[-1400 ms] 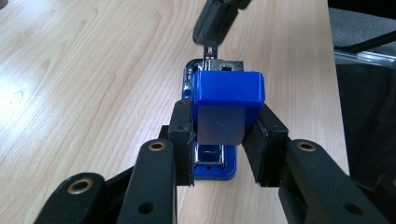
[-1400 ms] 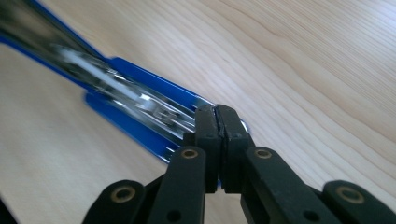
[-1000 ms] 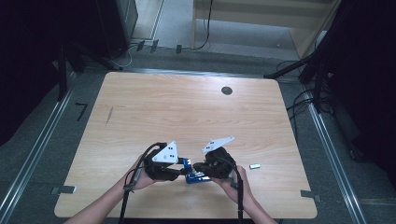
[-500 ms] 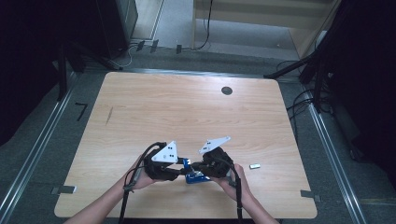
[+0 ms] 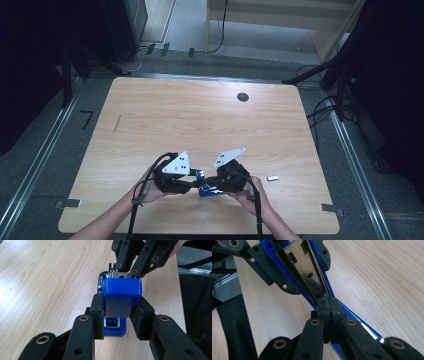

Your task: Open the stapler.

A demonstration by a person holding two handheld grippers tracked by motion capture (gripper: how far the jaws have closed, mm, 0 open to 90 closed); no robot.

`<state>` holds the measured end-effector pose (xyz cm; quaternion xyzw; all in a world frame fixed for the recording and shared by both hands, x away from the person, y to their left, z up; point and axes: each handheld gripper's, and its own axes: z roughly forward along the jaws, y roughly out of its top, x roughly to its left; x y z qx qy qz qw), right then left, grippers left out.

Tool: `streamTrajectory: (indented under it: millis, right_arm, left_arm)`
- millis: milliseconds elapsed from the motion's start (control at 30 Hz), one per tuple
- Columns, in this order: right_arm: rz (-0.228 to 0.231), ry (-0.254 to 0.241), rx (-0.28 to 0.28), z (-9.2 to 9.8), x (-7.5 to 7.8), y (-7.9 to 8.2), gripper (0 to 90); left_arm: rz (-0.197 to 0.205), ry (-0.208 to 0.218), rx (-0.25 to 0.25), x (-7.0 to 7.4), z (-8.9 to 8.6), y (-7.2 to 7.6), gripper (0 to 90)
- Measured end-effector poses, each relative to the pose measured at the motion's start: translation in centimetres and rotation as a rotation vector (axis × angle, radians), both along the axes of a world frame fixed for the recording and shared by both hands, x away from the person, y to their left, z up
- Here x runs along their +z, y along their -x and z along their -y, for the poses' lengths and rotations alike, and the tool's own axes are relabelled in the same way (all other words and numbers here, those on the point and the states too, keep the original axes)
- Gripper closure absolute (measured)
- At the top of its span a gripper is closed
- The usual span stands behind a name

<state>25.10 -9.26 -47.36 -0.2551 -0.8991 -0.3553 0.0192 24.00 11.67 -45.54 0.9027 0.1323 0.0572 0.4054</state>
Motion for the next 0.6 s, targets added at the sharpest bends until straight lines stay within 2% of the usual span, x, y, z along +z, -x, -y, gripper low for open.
streamTrajectory:
  millis: [600]
  right_arm:
    - [0.028,0.013,0.025,-0.08,-0.08,-0.03,90.0]
  left_arm:
    - [-0.015,0.011,0.006,0.07,0.18,-0.15,64.4]
